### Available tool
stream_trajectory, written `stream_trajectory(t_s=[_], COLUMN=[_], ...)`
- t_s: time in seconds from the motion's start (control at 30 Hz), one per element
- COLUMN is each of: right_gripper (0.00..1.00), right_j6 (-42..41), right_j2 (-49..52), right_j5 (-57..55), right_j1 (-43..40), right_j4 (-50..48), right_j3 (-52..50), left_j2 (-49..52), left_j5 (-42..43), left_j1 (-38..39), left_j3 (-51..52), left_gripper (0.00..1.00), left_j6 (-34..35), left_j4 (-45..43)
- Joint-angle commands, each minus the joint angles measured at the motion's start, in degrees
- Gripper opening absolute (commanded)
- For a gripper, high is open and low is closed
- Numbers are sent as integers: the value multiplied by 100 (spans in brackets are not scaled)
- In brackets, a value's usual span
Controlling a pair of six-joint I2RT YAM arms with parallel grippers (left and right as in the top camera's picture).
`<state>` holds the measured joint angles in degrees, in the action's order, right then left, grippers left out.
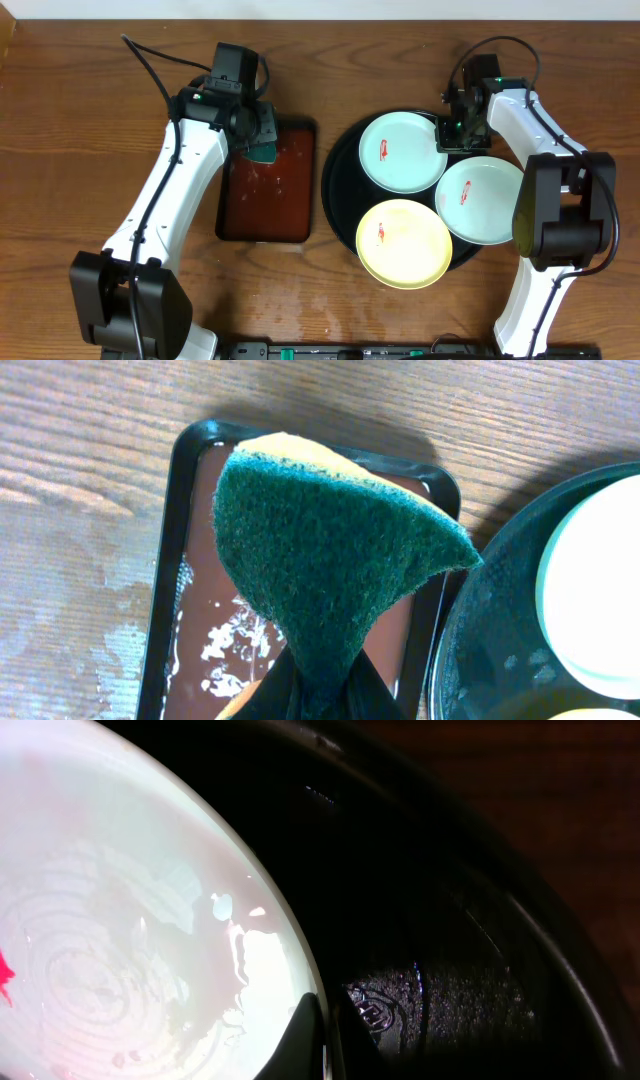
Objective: Clean dirty plates on tray and stack at the side
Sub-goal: 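Lift the sponge with the left gripper and hold it above the small tray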
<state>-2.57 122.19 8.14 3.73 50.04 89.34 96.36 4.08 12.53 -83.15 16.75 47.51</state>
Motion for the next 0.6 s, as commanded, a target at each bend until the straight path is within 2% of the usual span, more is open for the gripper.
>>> stream_trajectory(t_s=[0.0, 0.2, 0.37, 0.57], right_gripper=[1, 1, 1, 1], right_j6=[-13, -15, -15, -15], right_j2=[28, 28, 28, 28], right_j5=[-17, -20, -20, -20], right_j1=[35, 35, 35, 35], right_j4=[-35, -33, -9, -7], right_j3=[17, 17, 17, 17], left_j2=[-131, -339, -938, -1574], left_j5=[-72, -94, -507, -520], left_j1=[-7, 15, 15, 15], left_j3=[-44, -46, -46, -46], left_gripper=[7, 7, 7, 7], left_j6=[-348, -693, -660, -525], left_j4=[-42, -149, -535, -654])
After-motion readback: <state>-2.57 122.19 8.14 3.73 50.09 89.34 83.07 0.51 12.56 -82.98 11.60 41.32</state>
